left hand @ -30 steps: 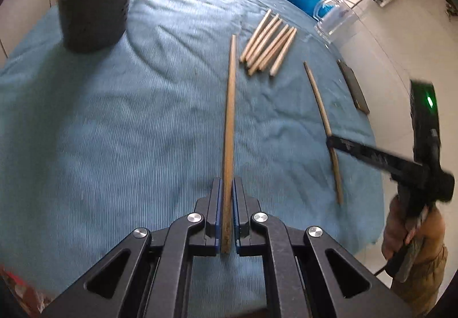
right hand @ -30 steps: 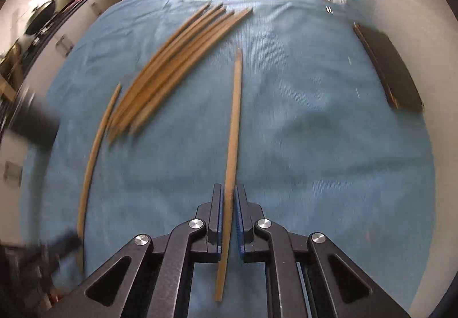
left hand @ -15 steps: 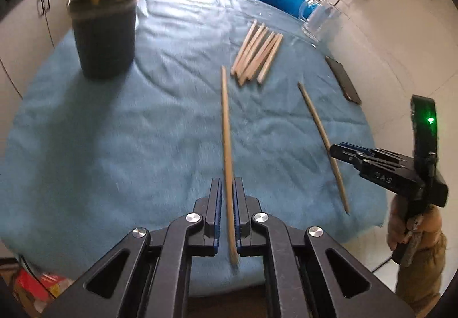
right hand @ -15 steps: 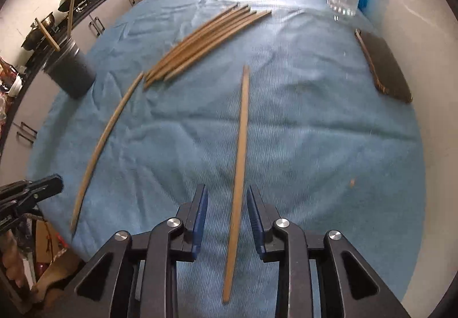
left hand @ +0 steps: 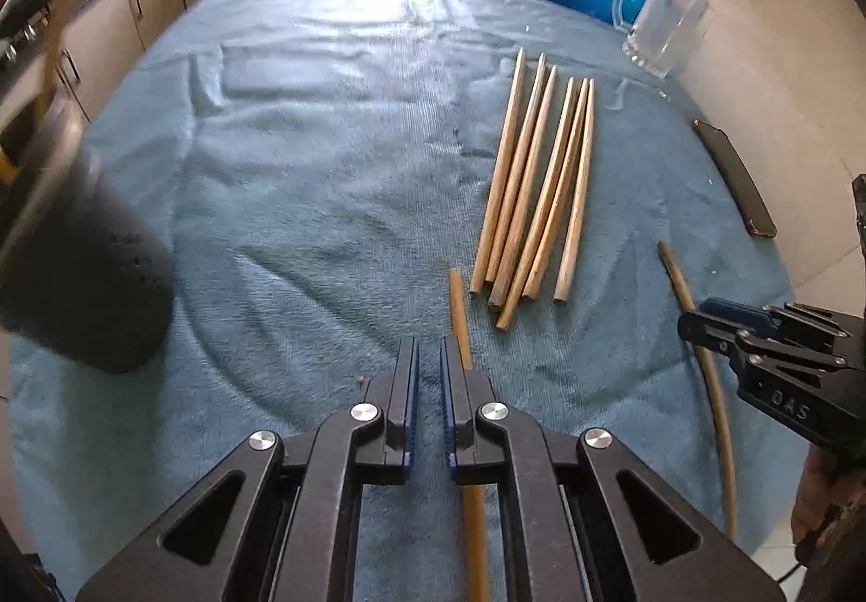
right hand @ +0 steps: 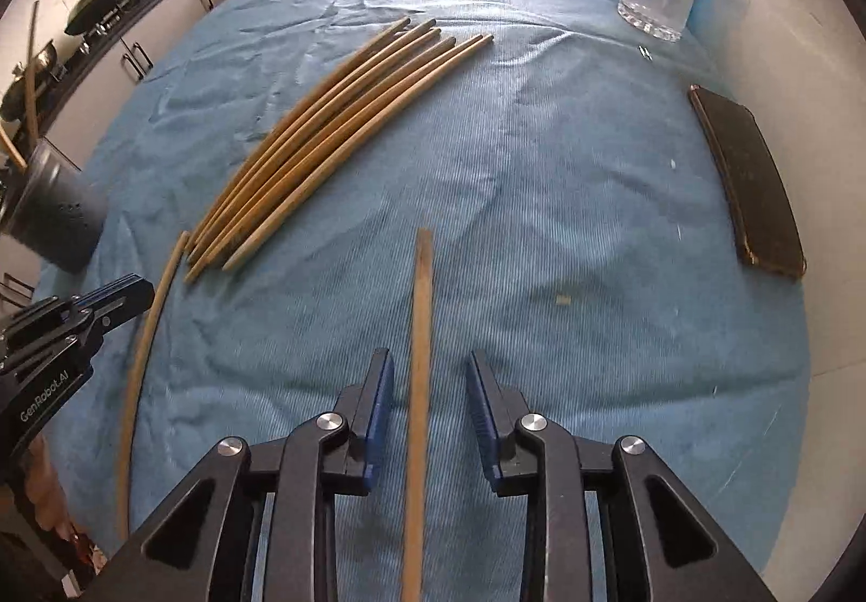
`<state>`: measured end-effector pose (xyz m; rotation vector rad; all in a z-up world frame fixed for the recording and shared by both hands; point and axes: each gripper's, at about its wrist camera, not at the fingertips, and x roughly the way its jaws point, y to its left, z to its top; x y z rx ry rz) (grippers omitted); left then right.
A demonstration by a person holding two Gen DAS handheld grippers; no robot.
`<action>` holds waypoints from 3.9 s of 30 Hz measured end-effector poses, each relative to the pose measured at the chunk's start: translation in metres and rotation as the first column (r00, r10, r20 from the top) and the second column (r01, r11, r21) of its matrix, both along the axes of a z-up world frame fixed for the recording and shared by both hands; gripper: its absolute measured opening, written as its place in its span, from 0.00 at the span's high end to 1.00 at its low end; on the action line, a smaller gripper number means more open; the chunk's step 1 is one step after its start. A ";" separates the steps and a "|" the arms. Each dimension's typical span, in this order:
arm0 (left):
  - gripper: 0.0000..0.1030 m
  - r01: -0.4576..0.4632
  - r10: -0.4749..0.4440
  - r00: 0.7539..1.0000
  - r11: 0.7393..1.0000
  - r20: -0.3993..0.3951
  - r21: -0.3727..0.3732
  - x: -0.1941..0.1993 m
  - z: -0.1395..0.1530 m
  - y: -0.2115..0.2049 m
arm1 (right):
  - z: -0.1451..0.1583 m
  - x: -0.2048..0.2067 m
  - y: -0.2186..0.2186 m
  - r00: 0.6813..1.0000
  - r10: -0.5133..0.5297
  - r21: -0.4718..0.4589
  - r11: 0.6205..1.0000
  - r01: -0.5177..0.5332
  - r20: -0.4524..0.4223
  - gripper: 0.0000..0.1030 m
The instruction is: Organize utensils
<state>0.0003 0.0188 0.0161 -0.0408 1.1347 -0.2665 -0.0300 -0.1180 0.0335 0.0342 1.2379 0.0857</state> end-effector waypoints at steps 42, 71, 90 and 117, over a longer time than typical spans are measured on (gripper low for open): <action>0.95 0.099 -0.099 0.995 0.995 -0.015 -0.005 0.009 0.008 -0.025 | 0.005 0.047 0.018 0.995 0.049 -0.008 0.999 -0.049 -0.082 0.93; 0.95 0.036 0.113 0.808 0.970 0.579 -0.239 -0.145 0.192 0.079 | 0.179 -0.087 0.043 0.806 -0.069 0.214 0.974 -0.072 0.588 0.93; 0.95 -0.134 0.284 0.662 0.955 0.693 -0.263 -0.095 0.289 0.184 | 0.257 0.013 0.183 0.625 -0.111 0.361 0.886 -0.290 0.773 0.93; 0.94 -0.267 0.343 0.777 0.939 0.528 -0.216 -0.022 0.207 0.196 | 0.178 0.070 0.221 0.666 -0.056 0.259 0.943 -0.210 0.744 0.59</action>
